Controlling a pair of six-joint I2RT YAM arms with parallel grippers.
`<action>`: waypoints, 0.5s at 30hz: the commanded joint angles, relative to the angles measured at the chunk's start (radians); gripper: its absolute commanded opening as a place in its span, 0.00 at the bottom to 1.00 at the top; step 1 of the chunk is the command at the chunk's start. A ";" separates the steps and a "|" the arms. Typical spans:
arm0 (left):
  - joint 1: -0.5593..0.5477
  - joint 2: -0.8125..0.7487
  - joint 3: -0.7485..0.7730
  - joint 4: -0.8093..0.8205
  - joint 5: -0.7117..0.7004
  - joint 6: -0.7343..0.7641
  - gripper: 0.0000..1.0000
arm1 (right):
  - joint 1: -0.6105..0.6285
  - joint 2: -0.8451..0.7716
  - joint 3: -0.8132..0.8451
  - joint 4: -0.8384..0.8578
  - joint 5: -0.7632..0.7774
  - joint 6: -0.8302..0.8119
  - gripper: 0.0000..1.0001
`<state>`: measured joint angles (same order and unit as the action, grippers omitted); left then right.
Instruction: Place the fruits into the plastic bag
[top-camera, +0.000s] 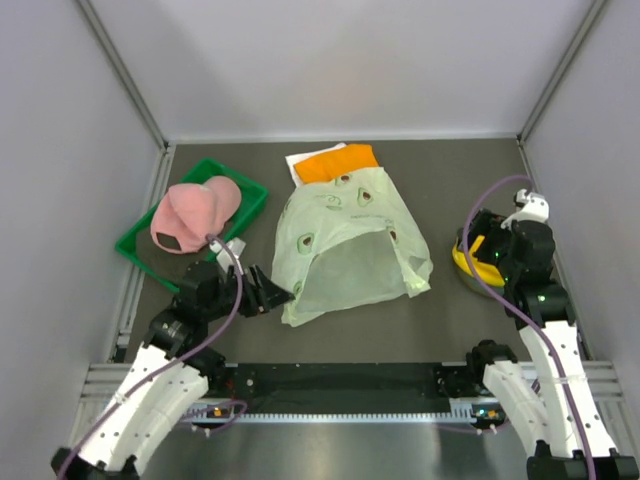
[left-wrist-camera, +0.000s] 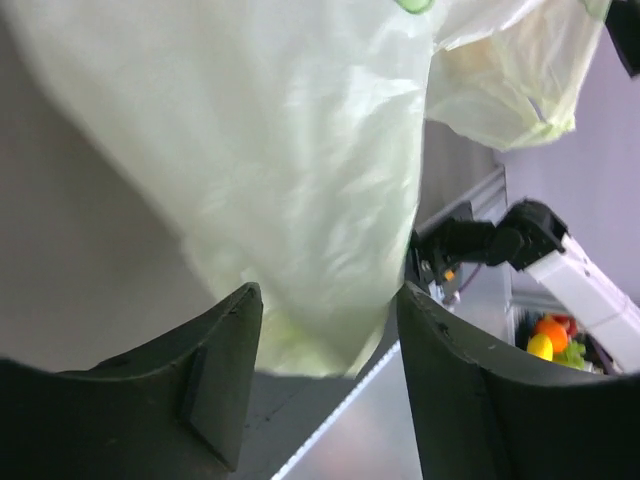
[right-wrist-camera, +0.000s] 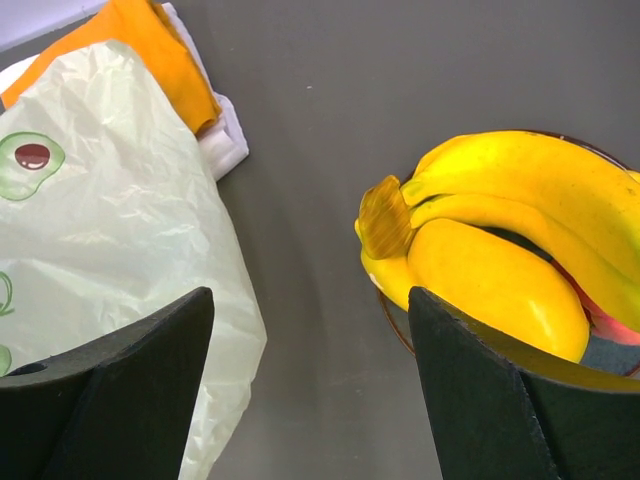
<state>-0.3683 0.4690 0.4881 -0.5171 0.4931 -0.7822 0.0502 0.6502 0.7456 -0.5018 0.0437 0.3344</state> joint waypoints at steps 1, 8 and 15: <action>-0.231 0.118 0.010 0.262 -0.227 -0.072 0.56 | -0.007 0.000 -0.009 0.034 -0.008 0.000 0.79; -0.397 0.396 0.190 0.279 -0.360 0.070 0.11 | -0.006 0.000 0.034 -0.007 -0.123 -0.035 0.78; -0.382 0.410 0.329 0.203 -0.484 0.138 0.00 | 0.095 0.005 0.023 0.066 -0.249 -0.041 0.75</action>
<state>-0.7605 0.8989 0.7200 -0.3302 0.1169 -0.7097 0.0685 0.6510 0.7444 -0.5102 -0.1268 0.3145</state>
